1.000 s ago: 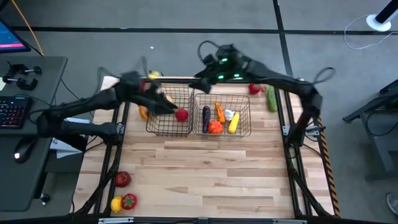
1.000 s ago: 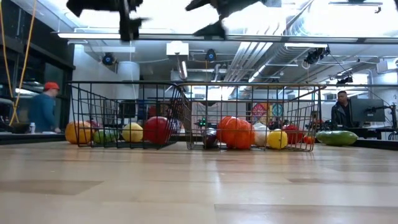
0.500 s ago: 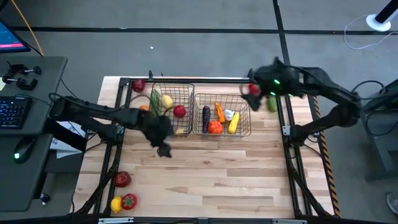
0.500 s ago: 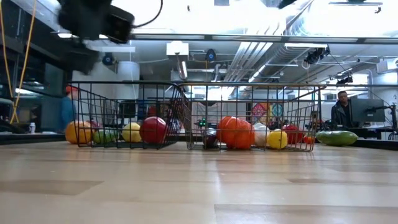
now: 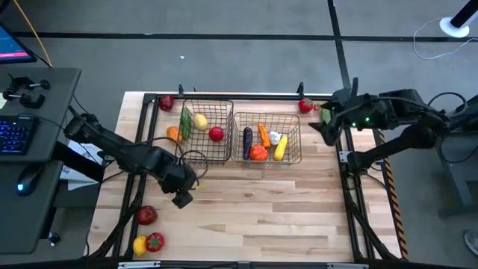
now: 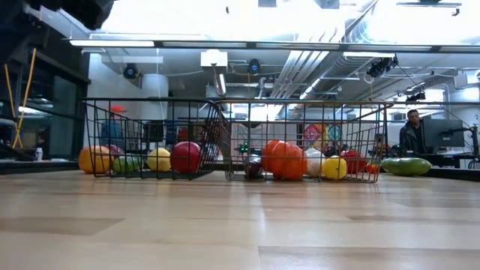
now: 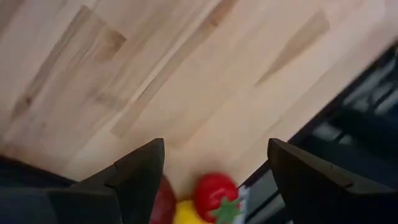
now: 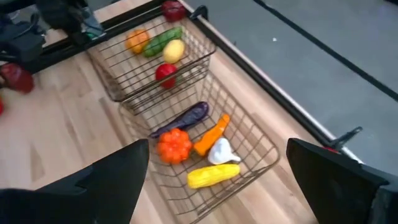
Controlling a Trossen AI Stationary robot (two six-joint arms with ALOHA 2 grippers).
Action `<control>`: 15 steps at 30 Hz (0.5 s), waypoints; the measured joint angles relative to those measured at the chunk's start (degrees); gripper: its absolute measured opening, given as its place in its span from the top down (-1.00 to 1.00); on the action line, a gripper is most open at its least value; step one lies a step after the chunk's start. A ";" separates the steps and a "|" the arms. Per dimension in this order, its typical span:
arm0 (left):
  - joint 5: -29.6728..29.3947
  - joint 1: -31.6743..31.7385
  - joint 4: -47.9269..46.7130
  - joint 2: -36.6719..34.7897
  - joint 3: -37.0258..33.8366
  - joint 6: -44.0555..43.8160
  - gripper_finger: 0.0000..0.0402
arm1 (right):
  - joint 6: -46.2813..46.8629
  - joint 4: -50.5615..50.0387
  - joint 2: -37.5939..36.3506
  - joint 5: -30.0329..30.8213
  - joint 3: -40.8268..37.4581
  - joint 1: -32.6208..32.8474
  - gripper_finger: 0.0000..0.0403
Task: Sort produce into baskets
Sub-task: Put the bottom red apple into the left wire basket
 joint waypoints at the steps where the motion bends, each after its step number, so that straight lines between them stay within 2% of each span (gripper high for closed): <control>1: -0.06 -0.50 0.11 -0.07 -0.20 1.90 -0.37 | 0.47 0.01 0.29 -0.01 0.00 0.88 -0.84; 5: 0.10 -1.18 -1.74 0.00 -1.30 2.00 -0.37 | 1.50 0.01 2.23 0.47 0.00 4.72 -0.84; 8: 0.32 -1.50 -5.43 0.10 -1.30 2.99 -0.40 | 2.15 0.01 4.22 3.29 -0.01 7.21 -0.84; 11: 0.56 -2.10 -9.42 0.12 -1.30 4.16 -0.50 | 2.99 0.03 6.55 6.76 -0.02 8.99 -0.84; 15: 1.32 -3.01 -12.35 0.61 -1.30 4.65 -0.67 | 3.03 0.03 9.72 6.94 -0.02 9.79 -0.84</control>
